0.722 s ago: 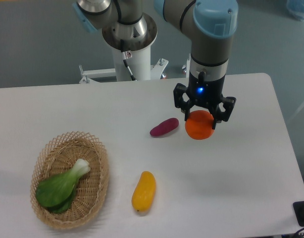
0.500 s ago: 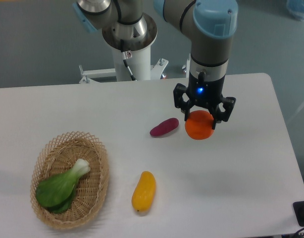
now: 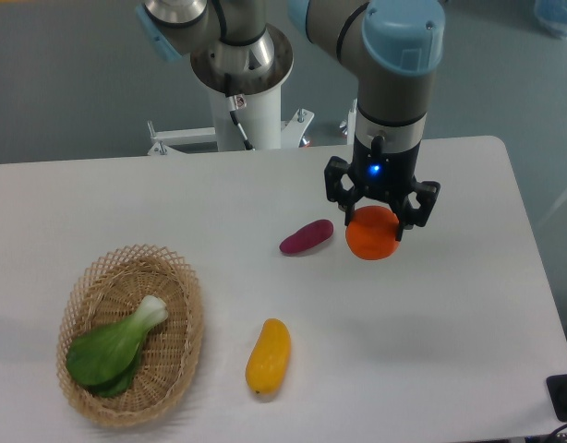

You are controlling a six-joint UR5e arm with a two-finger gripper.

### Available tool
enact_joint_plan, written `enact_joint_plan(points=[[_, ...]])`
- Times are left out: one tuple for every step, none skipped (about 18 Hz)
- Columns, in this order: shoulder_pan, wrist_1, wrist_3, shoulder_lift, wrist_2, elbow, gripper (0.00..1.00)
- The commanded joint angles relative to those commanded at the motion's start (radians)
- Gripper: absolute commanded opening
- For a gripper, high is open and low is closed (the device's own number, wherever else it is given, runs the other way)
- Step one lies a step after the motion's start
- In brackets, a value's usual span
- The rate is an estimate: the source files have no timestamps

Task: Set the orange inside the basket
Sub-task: 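Hold the orange in the gripper and lift it off the table, then carry the held orange over to the wicker basket and lower it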

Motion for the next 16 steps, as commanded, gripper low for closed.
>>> enact_joint_plan(points=[[-0.003, 0.002, -0.003, 0.0, 0.001, 0.0, 0.57], [-0.006, 0.002, -0.006, -0.002, 0.002, 0.0, 0.57], [-0.009, 0.002, -0.017, -0.002, 0.002, -0.003, 0.57], [-0.012, 0.005, -0.031, -0.008, 0.003, -0.005, 0.57], [-0.015, 0.008, -0.044, -0.014, 0.005, -0.006, 0.57], [-0.021, 0.017, -0.073, -0.02, 0.005, -0.006, 0.57], [-0.031, 0.029, -0.11, -0.029, 0.005, -0.005, 0.57], [-0.046, 0.04, -0.15, -0.037, 0.008, -0.006, 0.57], [-0.064, 0.046, -0.181, -0.04, 0.011, -0.009, 0.57], [-0.083, 0.052, -0.207, -0.047, 0.014, -0.017, 0.57], [-0.115, 0.063, -0.244, -0.051, 0.02, -0.032, 0.57], [-0.171, 0.084, -0.314, -0.06, 0.031, -0.034, 0.57], [-0.211, 0.09, -0.383, -0.064, 0.035, -0.035, 0.57], [-0.26, 0.095, -0.476, -0.069, 0.05, -0.04, 0.57], [-0.312, 0.121, -0.564, -0.083, 0.079, -0.04, 0.57], [-0.363, 0.18, -0.657, -0.097, 0.09, -0.043, 0.57]])
